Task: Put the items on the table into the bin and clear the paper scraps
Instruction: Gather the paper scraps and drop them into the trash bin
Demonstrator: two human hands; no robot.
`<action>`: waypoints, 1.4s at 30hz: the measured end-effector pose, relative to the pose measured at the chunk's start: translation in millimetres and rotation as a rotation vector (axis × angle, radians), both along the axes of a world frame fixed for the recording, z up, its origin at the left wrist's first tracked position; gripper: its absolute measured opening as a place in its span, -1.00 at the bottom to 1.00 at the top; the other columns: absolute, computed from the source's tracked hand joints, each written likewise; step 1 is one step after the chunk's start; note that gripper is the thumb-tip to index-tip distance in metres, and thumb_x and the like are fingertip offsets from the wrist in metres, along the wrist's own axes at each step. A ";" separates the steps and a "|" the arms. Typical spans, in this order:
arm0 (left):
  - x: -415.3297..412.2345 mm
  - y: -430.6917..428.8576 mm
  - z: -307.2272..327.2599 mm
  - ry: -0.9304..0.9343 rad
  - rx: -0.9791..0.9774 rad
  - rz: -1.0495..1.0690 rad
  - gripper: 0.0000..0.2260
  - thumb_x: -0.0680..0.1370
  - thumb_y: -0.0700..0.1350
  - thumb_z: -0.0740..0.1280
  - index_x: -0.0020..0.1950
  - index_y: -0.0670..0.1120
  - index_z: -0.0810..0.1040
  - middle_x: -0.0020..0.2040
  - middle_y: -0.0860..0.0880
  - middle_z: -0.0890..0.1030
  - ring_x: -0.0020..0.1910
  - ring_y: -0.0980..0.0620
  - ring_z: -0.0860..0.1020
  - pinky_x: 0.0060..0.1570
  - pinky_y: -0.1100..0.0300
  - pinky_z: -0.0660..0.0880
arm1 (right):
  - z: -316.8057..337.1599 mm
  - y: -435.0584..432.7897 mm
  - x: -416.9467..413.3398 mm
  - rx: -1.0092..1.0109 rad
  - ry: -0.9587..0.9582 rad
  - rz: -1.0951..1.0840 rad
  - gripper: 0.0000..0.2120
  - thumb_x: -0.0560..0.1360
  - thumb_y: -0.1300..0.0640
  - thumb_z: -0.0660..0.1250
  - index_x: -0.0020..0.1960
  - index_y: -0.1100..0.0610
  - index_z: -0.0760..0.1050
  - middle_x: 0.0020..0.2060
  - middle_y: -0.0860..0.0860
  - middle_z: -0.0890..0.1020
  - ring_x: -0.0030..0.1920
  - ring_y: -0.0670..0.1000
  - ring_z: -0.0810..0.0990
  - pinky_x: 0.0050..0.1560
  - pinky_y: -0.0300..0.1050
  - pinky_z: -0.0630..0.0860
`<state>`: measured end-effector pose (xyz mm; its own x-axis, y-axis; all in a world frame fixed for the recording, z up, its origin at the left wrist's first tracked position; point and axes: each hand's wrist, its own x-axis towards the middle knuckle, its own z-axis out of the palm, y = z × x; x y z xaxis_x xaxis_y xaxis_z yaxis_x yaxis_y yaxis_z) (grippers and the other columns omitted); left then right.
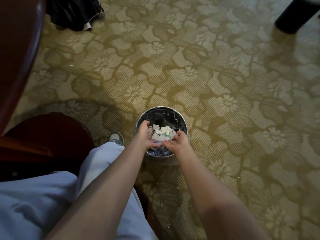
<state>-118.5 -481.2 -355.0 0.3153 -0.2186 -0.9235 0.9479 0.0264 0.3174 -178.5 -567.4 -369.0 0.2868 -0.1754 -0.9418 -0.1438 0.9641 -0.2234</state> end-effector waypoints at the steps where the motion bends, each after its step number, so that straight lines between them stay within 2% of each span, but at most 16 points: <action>1: -0.4 1.1 1.9 -0.014 0.007 -0.018 -0.51 0.62 0.02 0.06 0.47 -0.23 0.21 0.46 -0.24 0.24 0.43 -0.29 0.23 0.36 -0.23 0.17 | 1.1 0.0 -0.8 -0.011 0.003 0.012 -0.54 0.64 0.11 0.03 0.50 0.23 0.11 0.46 0.26 0.17 0.47 0.22 0.18 0.46 0.07 0.15; 5: -0.3 5.1 10.8 -0.068 0.015 -0.059 -0.50 0.61 0.07 0.06 0.49 -0.14 0.23 0.51 -0.21 0.16 0.48 -0.27 0.13 0.37 -0.31 0.08 | 11.2 -0.4 -5.0 -0.090 0.004 0.081 -0.56 0.63 0.08 0.03 0.47 0.20 0.20 0.47 0.23 0.20 0.47 0.21 0.19 0.45 0.09 0.18; 8: -2.6 5.8 28.9 -0.156 0.005 -0.106 -0.54 0.61 0.08 0.05 0.45 -0.10 0.31 0.51 -0.19 0.15 0.49 -0.21 0.14 0.40 -0.23 0.07 | 25.2 -2.1 -8.1 -0.180 -0.016 0.129 -0.59 0.63 0.06 0.03 0.43 0.19 0.29 0.42 0.21 0.29 0.43 0.19 0.27 0.40 0.07 0.24; 14: -6.4 0.8 76.5 -0.383 -0.001 -0.241 -0.59 0.62 0.06 0.03 0.39 -0.07 0.40 0.45 -0.15 0.30 0.44 -0.14 0.25 0.40 -0.04 0.16 | 64.8 -5.7 -8.9 -0.294 -0.129 0.137 -0.59 0.63 0.05 -0.01 0.38 0.19 0.34 0.38 0.16 0.38 0.40 0.16 0.33 0.33 0.02 0.31; 22: -14.9 -4.2 163.1 -0.690 -0.040 -0.315 -0.61 0.63 0.00 0.00 0.34 -0.08 0.45 0.39 -0.11 0.40 0.38 -0.10 0.33 0.34 0.01 0.22 | 142.8 -9.0 -11.4 -0.472 -0.280 0.174 -0.60 0.64 0.08 -0.05 0.37 0.18 0.36 0.37 0.12 0.41 0.39 0.12 0.35 0.32 0.00 0.31; 25: -21.2 -1.4 196.4 -0.820 -0.012 -0.344 -0.63 0.62 0.01 0.04 0.30 -0.06 0.49 0.35 -0.09 0.45 0.22 -0.05 0.41 0.17 0.08 0.29 | 172.9 -5.8 -9.7 -0.541 -0.343 0.199 -0.58 0.64 0.07 -0.08 0.39 0.18 0.34 0.38 0.12 0.40 0.40 0.11 0.34 0.33 0.00 0.30; 28: -24.6 4.3 231.8 -0.954 -0.040 -0.351 -0.64 0.62 -0.02 0.05 0.30 -0.08 0.50 0.34 -0.11 0.46 0.25 -0.05 0.42 0.17 0.13 0.31 | 201.3 2.1 -6.7 -0.587 -0.407 0.203 -0.58 0.64 0.07 -0.08 0.39 0.17 0.33 0.38 0.11 0.39 0.39 0.12 0.34 0.32 -0.03 0.31; 31: -26.9 15.1 266.7 -1.085 -0.039 -0.348 -0.63 0.63 -0.04 0.03 0.30 -0.10 0.50 0.32 -0.13 0.47 0.22 -0.04 0.44 0.01 0.20 0.31 | 228.7 15.3 -2.2 -0.616 -0.471 0.201 -0.59 0.63 0.09 -0.06 0.37 0.17 0.36 0.36 0.12 0.42 0.37 0.12 0.37 0.26 -0.05 0.35; 36: -21.6 52.4 316.7 -1.219 -0.014 -0.300 -0.65 0.63 -0.06 0.04 0.26 -0.09 0.54 0.24 -0.10 0.50 0.14 0.01 0.43 0.04 0.21 0.27 | 274.5 46.6 8.7 -0.642 -0.614 0.228 -0.60 0.63 0.12 -0.05 0.38 0.19 0.35 0.35 0.13 0.43 0.37 0.12 0.39 0.26 -0.08 0.37; 40: -11.1 95.7 346.2 -1.318 0.047 -0.225 -0.65 0.63 -0.08 0.03 0.24 -0.09 0.54 0.07 -0.05 0.47 -0.14 0.11 0.42 -0.18 0.29 0.30 | 307.2 76.9 19.0 -0.640 -0.742 0.251 -0.61 0.63 0.15 -0.04 0.38 0.22 0.34 0.34 0.16 0.43 0.36 0.13 0.40 0.20 -0.11 0.38; 42: -5.8 121.1 354.2 -1.355 0.085 -0.174 -0.64 0.63 -0.08 0.02 0.23 -0.10 0.55 0.06 -0.06 0.47 -0.19 0.15 0.41 -0.18 0.27 0.31 | 320.4 94.2 23.7 -0.641 -0.805 0.273 -0.62 0.63 0.20 -0.04 0.38 0.25 0.33 0.34 0.20 0.43 0.35 0.15 0.40 0.19 -0.11 0.39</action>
